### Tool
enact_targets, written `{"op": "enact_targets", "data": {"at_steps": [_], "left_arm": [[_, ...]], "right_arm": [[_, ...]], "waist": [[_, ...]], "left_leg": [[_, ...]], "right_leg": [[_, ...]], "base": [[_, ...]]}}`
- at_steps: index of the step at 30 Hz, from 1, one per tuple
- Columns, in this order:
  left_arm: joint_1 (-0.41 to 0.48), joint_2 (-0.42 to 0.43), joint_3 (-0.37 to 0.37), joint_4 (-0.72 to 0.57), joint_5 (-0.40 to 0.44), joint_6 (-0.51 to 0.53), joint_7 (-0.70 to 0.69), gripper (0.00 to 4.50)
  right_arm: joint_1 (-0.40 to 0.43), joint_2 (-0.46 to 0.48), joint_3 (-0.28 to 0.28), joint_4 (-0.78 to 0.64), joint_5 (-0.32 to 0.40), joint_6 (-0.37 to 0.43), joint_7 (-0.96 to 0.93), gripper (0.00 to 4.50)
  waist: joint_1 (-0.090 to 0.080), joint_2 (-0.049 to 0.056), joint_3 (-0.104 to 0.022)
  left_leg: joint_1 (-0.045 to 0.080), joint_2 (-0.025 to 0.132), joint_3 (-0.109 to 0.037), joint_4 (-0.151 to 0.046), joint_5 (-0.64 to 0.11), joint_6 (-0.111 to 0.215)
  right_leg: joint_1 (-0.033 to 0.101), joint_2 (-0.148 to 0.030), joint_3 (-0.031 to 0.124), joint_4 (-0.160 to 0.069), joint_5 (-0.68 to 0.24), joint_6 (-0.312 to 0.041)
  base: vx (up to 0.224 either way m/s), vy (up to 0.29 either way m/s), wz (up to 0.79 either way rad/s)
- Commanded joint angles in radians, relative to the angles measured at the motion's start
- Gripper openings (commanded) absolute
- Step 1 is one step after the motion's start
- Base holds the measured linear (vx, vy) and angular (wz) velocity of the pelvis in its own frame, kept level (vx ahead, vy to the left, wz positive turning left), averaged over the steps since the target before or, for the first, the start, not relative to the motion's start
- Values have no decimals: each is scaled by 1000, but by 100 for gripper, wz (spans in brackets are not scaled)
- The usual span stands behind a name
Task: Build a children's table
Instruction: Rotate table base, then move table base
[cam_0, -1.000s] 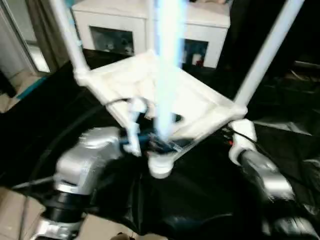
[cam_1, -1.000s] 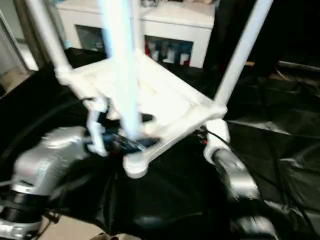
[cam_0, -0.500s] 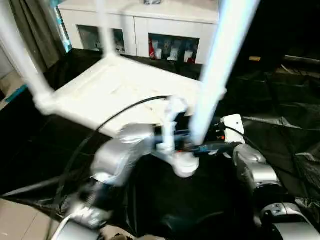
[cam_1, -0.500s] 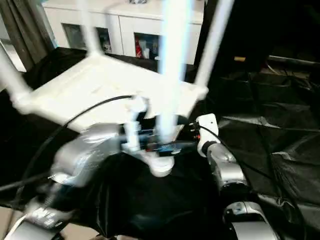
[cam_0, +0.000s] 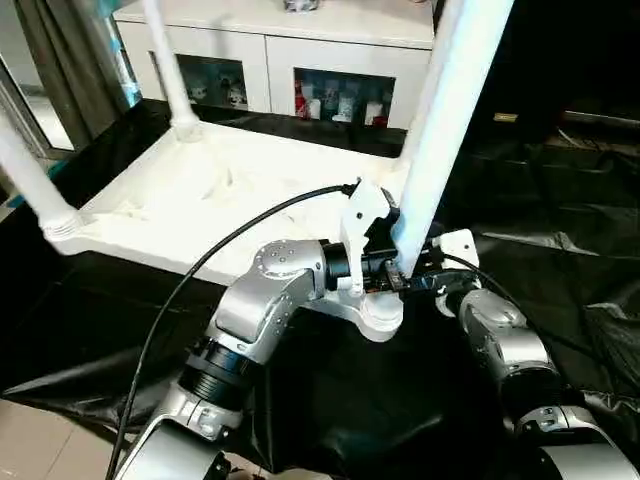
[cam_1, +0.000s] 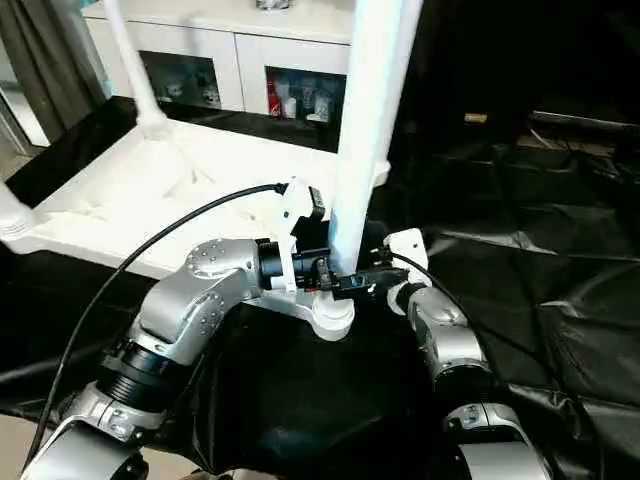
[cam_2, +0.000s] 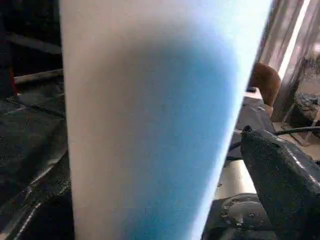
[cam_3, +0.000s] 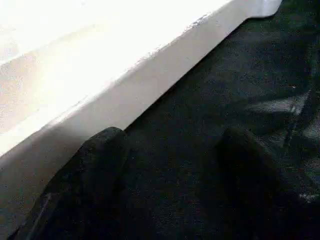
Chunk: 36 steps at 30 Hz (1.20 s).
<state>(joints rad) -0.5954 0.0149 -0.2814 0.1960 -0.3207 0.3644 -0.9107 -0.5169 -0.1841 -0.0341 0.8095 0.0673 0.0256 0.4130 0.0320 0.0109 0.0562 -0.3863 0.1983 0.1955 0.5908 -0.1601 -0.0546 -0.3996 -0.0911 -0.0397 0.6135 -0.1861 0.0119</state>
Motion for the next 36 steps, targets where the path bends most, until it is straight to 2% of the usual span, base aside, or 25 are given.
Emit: {"op": "enact_targets", "data": {"at_steps": [1,5,7,11,15,20,21,23,24,25,27,28,29,30,31,32,33,34,35,36], "left_arm": [[-34,-33,-32,11,1,-12,-2,445],[-47,-42,-20,43,24,-41,34,445],[-58,-28,-19,75,58,-70,51,445],[-74,15,2,139,104,-124,67,445],[-71,96,27,163,72,-136,-49,445],[-74,218,-1,219,104,-193,-203,445],[-83,264,-18,243,119,-207,-258,445],[-100,290,-27,285,142,-235,-272,445],[-122,306,-40,335,167,-269,-287,445],[-133,313,-50,365,188,-300,-286,418],[-148,319,-61,408,215,-340,-282,410],[-162,321,-70,445,238,-372,-275,410],[-162,321,-70,445,238,-372,-275,410],[-190,315,-80,518,265,-427,-274,399],[-206,307,-88,554,276,-447,-275,379],[-222,298,-94,592,288,-470,-281,371],[-231,292,-97,615,295,-484,-285,371],[-240,286,-103,636,302,-493,-294,373],[-248,281,-106,658,308,-502,-300,373],[-256,275,-112,683,317,-515,-304,331]], "right_arm": [[-25,54,51,0,0,-28,51,358],[-46,48,32,29,-8,-42,8,358],[-53,38,19,37,-5,-48,-1,358],[-57,4,-13,30,8,-58,0,358],[-32,-56,-30,-28,37,-54,78,358],[33,-156,-16,-124,53,-47,229,358],[59,-198,-12,-158,52,-47,274,358],[77,-229,-12,-184,56,-42,310,358],[91,-252,-17,-209,71,-32,347,358],[100,-264,-18,-226,78,-25,366,358],[115,-282,-16,-255,84,-18,391,358],[127,-299,-12,-277,84,-12,406,358],[127,-299,-12,-277,84,-12,406,358],[157,-334,-1,-331,88,16,445,358],[179,-354,4,-369,95,37,473,358],[201,-372,10,-408,104,56,498,358],[214,-382,13,-431,109,66,513,358],[228,-392,16,-458,115,81,528,358],[239,-399,19,-480,118,92,538,358],[252,-407,23,-505,123,104,550,358]], "waist": [[11,-3,-75],[9,-2,-76],[11,0,-76],[11,1,-76],[17,1,-77],[33,7,-75],[39,10,-76],[44,12,-75],[49,20,-76],[52,16,-74],[59,15,-72],[61,18,-73],[61,16,-72],[61,16,-74],[68,22,-75],[64,17,-73],[71,19,-74],[72,24,-76],[73,20,-77],[73,25,-76]], "left_leg": [[16,20,-10,-59,-227,49],[15,20,-10,-58,-217,51],[19,20,-10,-58,-224,54],[15,18,-11,-58,-222,54],[17,18,-9,-56,-206,68],[22,20,-8,-58,-216,65],[24,21,-7,-58,-216,63],[24,22,-6,-58,-219,59],[26,22,-7,-58,-232,51],[26,21,-6,-59,-252,46],[25,20,-7,-59,-259,46],[25,23,-8,-60,-257,42],[23,22,-7,-60,-256,45],[22,23,-8,-59,-248,43],[26,22,-8,-57,-246,47],[22,19,-7,-58,-244,54],[23,20,-8,-57,-244,58],[18,21,-11,-57,-233,62],[19,21,-9,-56,-231,65],[17,20,-11,-55,-228,71]], "right_leg": [[54,-35,23,-70,-108,-275],[54,-36,23,-68,-93,-280],[52,-35,22,-70,-98,-277],[55,-35,22,-68,-86,-271],[55,-34,22,-65,-71,-282],[52,-33,23,-66,-80,-275],[51,-31,22,-65,-74,-275],[50,-29,21,-64,-71,-276],[50,-32,22,-62,-81,-279],[50,-32,22,-67,-104,-275],[49,-33,23,-71,-129,-261],[49,-39,24,-68,-130,-264],[49,-37,24,-72,-139,-258],[51,-41,24,-68,-132,-263],[50,-37,24,-71,-136,-255],[51,-35,24,-74,-130,-253],[53,-36,24,-75,-127,-248],[56,-40,23,-70,-117,-251],[54,-40,22,-72,-115,-252],[53,-41,21,-72,-117,-260]], "base": [[0,0,0],[0,0,0],[0,0,0],[0,0,0],[0,0,0],[0,0,0],[0,0,0],[0,0,0],[0,0,0],[0,0,0],[0,0,0],[0,0,0],[0,0,0],[0,0,0],[0,0,0],[0,0,0],[0,0,0],[0,0,0],[0,0,0],[0,0,0]]}}
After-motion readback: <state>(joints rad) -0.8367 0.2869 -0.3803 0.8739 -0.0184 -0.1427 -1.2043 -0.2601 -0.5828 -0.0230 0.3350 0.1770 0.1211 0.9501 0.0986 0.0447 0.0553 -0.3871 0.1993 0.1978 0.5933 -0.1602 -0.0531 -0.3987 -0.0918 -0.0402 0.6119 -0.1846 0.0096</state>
